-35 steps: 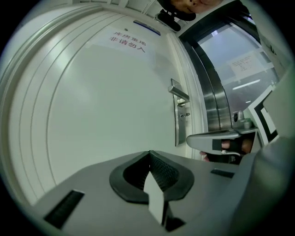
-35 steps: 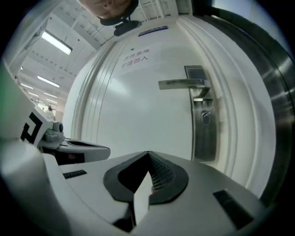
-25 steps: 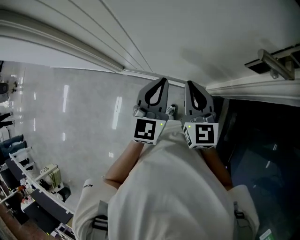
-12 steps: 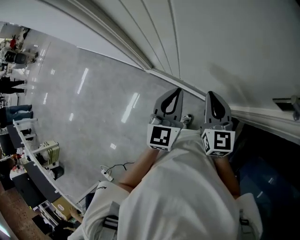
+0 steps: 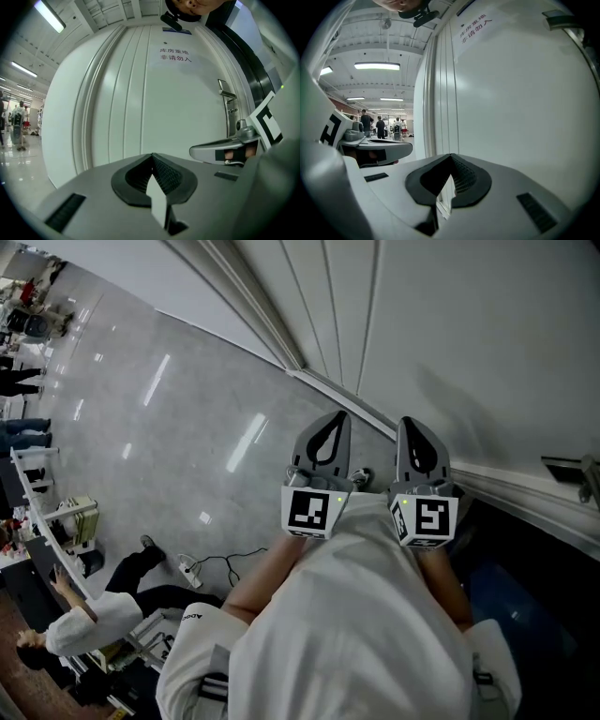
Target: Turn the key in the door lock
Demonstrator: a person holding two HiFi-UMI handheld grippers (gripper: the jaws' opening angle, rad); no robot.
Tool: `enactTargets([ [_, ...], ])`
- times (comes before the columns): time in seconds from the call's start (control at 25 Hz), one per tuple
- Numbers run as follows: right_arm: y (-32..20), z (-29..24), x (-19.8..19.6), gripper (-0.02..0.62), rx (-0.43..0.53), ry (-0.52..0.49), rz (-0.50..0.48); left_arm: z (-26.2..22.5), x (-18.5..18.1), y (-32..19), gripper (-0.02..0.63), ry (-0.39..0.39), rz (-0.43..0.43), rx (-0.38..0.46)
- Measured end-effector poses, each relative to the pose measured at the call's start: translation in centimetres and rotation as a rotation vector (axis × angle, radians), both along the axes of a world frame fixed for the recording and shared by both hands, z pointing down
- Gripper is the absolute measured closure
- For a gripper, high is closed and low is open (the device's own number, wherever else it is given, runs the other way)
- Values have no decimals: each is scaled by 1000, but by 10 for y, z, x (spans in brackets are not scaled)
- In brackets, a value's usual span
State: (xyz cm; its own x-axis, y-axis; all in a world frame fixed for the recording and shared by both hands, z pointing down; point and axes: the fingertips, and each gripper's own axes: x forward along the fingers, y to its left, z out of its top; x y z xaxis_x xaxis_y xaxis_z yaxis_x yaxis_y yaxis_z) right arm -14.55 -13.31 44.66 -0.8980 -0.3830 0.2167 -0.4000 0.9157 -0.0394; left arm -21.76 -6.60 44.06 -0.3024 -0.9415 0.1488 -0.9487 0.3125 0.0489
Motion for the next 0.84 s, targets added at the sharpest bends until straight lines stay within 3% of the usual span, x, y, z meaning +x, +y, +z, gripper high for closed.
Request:
enactTargets([
  [0.48,16,14,0,592,-45,33,-26,4,2,15,598,-29,-57,-10],
  [0.84,23,31,-5,592,-91,64,-53,24,1,29,598,7,-95,-72],
])
